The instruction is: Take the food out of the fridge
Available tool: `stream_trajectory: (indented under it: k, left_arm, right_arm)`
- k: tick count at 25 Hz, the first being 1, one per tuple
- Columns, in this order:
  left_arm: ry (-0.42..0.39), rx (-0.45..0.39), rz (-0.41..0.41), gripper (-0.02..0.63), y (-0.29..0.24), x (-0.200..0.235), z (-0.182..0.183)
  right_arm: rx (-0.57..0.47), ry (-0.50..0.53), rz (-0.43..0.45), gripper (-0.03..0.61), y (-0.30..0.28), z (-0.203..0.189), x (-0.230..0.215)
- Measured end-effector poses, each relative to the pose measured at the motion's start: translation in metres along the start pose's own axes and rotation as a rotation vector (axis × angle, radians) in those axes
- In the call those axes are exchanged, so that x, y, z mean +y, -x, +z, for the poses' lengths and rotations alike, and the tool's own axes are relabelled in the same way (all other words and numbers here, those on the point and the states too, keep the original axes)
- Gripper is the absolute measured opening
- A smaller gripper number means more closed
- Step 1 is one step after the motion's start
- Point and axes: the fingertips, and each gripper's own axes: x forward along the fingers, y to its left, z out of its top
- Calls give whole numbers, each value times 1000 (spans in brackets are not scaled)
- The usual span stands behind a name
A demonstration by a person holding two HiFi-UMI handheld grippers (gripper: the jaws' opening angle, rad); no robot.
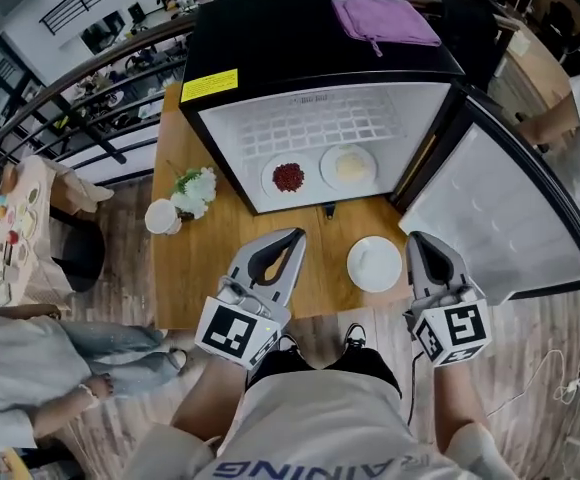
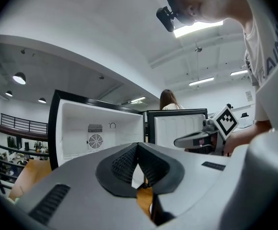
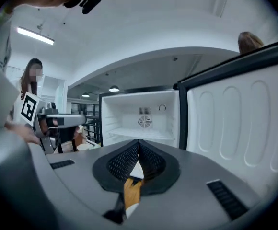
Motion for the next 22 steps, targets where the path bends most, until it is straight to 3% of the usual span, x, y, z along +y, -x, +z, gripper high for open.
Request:
stream_trajectory:
  k: [7, 18, 22]
  left_arm:
    - [-3, -16, 47, 6, 9, 8, 10]
    - [7, -20, 80, 6, 15, 14, 8]
    - [2, -13, 107, 6, 26, 21, 3]
  right_arm:
    - [-88, 7, 46, 21, -7, 41, 12]
    - [-34, -54, 79, 21, -20, 25, 15]
    - [38, -163, 121, 23, -43, 5, 26]
